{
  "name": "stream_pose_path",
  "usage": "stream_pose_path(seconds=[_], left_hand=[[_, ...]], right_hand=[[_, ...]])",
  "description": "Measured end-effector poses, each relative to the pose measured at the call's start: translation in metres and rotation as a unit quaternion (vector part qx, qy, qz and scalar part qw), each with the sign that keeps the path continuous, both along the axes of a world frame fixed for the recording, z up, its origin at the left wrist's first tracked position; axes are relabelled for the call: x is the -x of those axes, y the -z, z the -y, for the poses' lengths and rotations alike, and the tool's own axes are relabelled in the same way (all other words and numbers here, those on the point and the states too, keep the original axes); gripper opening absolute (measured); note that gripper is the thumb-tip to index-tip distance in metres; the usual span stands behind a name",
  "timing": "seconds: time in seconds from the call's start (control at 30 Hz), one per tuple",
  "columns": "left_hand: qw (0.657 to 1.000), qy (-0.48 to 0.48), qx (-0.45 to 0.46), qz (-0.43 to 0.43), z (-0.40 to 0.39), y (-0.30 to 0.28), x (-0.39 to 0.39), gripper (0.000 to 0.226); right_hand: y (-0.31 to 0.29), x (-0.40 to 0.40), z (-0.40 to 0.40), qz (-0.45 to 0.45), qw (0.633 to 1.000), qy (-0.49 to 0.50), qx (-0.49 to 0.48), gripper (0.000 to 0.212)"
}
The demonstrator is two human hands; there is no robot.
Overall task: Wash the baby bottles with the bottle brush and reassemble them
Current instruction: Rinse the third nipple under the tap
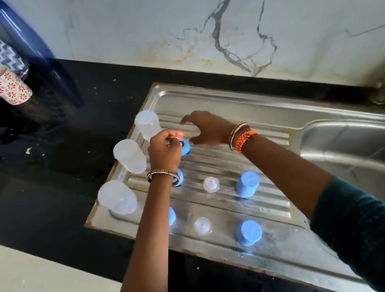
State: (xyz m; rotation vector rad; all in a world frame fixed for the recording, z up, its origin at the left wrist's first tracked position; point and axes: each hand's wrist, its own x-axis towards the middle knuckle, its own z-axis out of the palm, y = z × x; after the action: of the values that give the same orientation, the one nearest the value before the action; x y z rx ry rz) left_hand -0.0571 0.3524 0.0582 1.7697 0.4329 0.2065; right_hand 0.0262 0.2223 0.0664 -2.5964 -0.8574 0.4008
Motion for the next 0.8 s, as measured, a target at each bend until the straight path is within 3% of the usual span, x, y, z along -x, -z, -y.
stream_pose_path(seconds=[0.1, 0.23, 0.43, 0.5, 0.63, 0.73, 0.8], left_hand=[[1.000, 0.023, 0.003, 0.007, 0.048, -0.005, -0.008, 0.034], [0.993, 0.109, 0.031, 0.020, 0.149, -0.011, -0.011, 0.032], [0.967, 0.245, 0.057, -0.041, 0.304, 0.016, -0.001, 0.028], [0.968, 0.227, 0.053, -0.088, 0.326, 0.038, -0.004, 0.029], [0.973, 0.167, 0.063, -0.148, 0.335, 0.068, -0.002, 0.028], [0.973, 0.146, 0.088, -0.155, 0.336, 0.069, 0.001, 0.029], [0.972, 0.145, 0.093, -0.159, 0.338, 0.069, 0.003, 0.030]], right_hand=[[-0.024, 0.006, 0.075, 0.029, 0.998, 0.040, -0.032, 0.040], [-0.017, 0.031, 0.205, -0.002, 0.991, 0.133, -0.004, 0.030], [0.070, 0.066, 0.342, -0.108, 0.965, 0.229, 0.074, 0.026], [0.108, 0.072, 0.348, -0.140, 0.963, 0.221, 0.065, 0.029], [0.169, 0.082, 0.318, -0.179, 0.968, 0.165, 0.064, 0.057], [0.197, 0.089, 0.302, -0.195, 0.967, 0.159, 0.033, 0.045], [0.196, 0.089, 0.307, -0.203, 0.956, 0.211, -0.028, 0.030]])
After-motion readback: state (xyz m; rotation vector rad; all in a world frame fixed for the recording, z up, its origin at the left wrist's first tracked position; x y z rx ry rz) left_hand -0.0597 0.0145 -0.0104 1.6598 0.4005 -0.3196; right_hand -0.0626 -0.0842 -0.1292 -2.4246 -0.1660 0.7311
